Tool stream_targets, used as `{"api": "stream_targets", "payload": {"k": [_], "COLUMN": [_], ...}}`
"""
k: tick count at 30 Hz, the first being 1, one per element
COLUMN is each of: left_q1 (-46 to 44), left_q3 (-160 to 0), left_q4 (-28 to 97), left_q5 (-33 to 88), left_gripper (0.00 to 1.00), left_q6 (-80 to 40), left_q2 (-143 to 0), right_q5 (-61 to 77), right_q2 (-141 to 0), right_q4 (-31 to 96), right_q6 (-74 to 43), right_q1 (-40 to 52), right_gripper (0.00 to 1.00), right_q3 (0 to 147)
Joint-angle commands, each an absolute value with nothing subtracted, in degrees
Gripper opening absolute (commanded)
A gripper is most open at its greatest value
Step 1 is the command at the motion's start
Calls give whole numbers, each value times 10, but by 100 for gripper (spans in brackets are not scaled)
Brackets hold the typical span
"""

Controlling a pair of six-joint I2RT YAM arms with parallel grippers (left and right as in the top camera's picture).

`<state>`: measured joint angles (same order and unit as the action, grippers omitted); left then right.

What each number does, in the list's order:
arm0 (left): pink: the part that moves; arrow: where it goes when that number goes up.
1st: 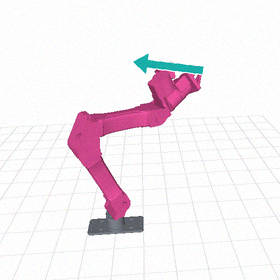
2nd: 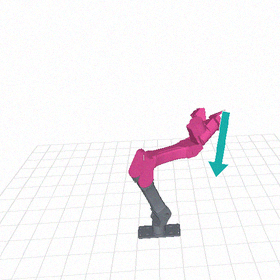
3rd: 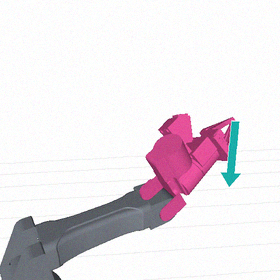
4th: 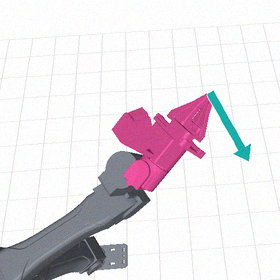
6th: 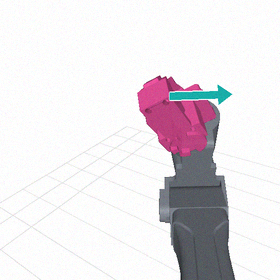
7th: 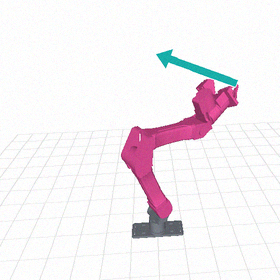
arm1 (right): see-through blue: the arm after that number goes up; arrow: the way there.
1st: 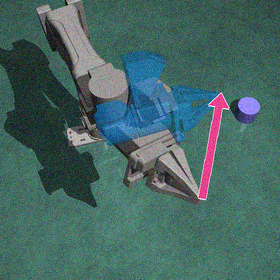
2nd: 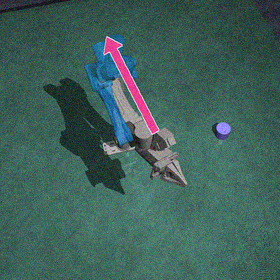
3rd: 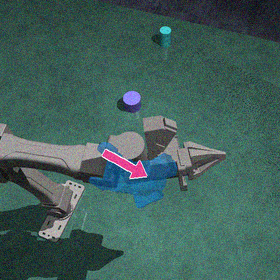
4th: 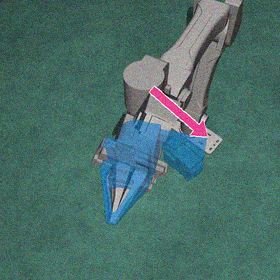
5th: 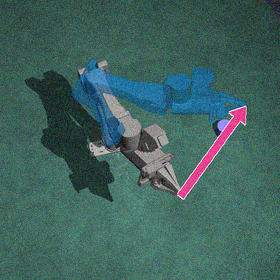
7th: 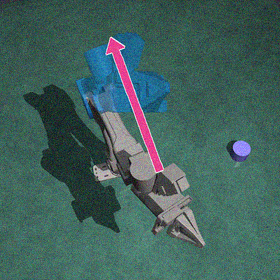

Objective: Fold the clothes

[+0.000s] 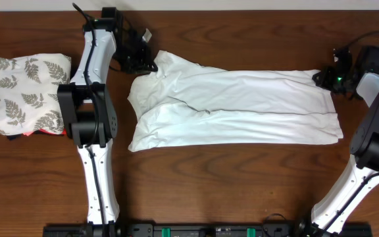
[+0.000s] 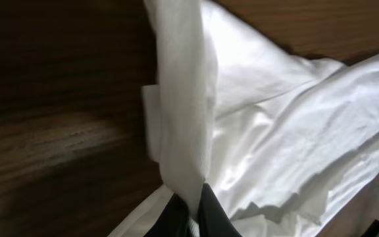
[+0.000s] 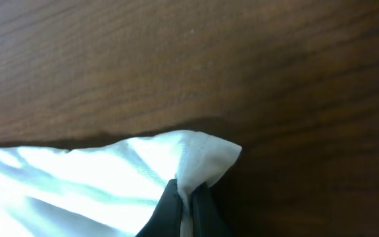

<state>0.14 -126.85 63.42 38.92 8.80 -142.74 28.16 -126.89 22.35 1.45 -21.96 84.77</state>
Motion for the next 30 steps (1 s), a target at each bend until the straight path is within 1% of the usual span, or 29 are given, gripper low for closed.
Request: {"api": "stream_targets", "payload": {"k": [1,8,15,22,30], "left_q1": [0,0,0,0,0], "left_q3": [-1277,-1277,-1277,-1277,-1277], "left_q4": [639,678,733,761,808], "left_q5": [400,390,390,390,390], "left_gripper": [6,6,6,6,6], "left_q6": [83,83,101,101,101], "left_q2": [-1401,-1400,-1384,-1357,-1328], "right_q5": [263,277,269,233,234], "right_q2": [-1262,-1256,-1210,-1175,-1172], "right_q4": [235,243,263,300,349], "right_q6": [9,14,20,22,22], "right_q1": [-223,-225,-232,-240,-259], "right_gripper": [1,1,1,1,1], "right_q3": [837,837,837,837,837]}}
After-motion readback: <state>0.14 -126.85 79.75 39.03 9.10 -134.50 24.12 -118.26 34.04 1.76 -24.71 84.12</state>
